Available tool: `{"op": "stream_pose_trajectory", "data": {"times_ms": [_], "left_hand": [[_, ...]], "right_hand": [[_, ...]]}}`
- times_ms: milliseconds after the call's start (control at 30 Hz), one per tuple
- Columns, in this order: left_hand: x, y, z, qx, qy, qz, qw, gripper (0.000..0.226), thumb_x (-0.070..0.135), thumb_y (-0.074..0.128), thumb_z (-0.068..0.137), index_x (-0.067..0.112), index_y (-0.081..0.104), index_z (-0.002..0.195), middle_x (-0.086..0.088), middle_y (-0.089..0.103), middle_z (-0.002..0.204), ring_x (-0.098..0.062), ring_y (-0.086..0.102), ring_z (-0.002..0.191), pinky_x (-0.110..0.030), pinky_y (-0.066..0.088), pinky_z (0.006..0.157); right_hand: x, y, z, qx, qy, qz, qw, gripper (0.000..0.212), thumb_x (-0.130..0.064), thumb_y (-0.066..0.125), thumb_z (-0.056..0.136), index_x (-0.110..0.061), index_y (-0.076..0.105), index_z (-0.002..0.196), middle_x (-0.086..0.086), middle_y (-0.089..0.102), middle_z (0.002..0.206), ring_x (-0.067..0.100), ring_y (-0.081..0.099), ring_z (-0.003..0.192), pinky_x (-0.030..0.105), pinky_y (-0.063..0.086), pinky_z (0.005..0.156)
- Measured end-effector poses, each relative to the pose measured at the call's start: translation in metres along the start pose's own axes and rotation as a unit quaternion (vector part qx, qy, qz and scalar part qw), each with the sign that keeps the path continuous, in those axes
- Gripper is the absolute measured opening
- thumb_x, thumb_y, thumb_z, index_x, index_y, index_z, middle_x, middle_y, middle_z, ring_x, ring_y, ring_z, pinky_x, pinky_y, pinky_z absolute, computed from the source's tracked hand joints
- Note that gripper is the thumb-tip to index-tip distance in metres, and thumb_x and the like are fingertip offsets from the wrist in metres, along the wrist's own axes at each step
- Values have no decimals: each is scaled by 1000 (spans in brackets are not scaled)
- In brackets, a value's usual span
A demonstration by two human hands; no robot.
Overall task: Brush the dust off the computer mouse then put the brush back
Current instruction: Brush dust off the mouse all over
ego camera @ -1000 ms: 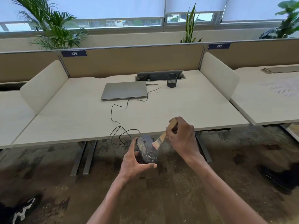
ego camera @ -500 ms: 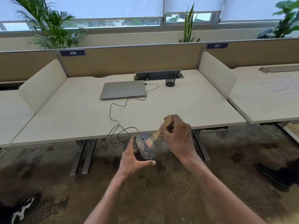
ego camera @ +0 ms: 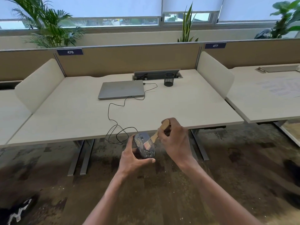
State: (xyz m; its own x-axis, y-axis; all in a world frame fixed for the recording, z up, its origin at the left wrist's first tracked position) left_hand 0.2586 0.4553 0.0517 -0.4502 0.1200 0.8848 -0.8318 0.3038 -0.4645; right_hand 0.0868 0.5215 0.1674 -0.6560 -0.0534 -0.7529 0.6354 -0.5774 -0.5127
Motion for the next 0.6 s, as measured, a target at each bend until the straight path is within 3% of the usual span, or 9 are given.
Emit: {"op": "stream_pose_trajectory", "data": {"times_ms": [100, 200, 400, 500, 600], "left_hand": [[-1, 0, 2, -6, 0, -3, 1000, 136, 57, 96, 44, 33, 21, 156, -9, 70, 128, -17, 69, 112, -40, 55, 101], [-6, 1, 1, -11, -3, -2, 1000, 131, 49, 98, 49, 33, 23, 154, -8, 70, 126, -16, 70, 110, -26, 53, 94], [-2, 0, 5, -12, 12, -12, 1000, 131, 45, 99, 51, 29, 22, 156, -11, 67, 132, -18, 67, 113, -32, 52, 97], [-5, -1, 5, -19, 7, -19, 1000, 132, 44, 99, 51, 31, 21, 157, -10, 67, 132, -15, 66, 111, -26, 50, 94], [-12, -3, 6, -22, 1, -22, 1000, 133, 51, 98, 47, 38, 22, 155, -4, 72, 122, -13, 71, 105, -21, 53, 89]], "right_hand": [[13, -1, -3, -3, 21, -5, 1000, 13, -13, 67, 94, -11, 60, 105, 2, 69, 84, 12, 70, 70, 22, 58, 58], [21, -6, -1, 4, 32, -3, 999, 11, -12, 66, 94, -12, 59, 103, 2, 68, 81, 14, 71, 69, 29, 60, 56], [23, -6, 2, -2, 39, 22, 999, 14, -15, 69, 93, -13, 61, 105, 1, 70, 86, 12, 73, 73, 26, 62, 61], [32, -5, 3, -1, 54, 25, 998, 12, -13, 68, 94, -11, 61, 104, 2, 70, 85, 15, 74, 72, 32, 63, 61], [33, -10, 6, 12, 44, 28, 999, 14, -11, 67, 95, -11, 61, 107, 1, 71, 89, 13, 75, 76, 26, 62, 61]]}}
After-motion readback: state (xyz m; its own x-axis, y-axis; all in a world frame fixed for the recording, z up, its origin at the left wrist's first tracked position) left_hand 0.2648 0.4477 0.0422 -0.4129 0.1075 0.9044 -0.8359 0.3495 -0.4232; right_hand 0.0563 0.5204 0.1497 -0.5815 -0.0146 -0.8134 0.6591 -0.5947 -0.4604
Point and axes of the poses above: each hand's wrist, its own z-axis towards the middle knuckle, its own y-axis out of the palm, x = y × z, the point moved 6 cm from there along z, towards the middle knuckle
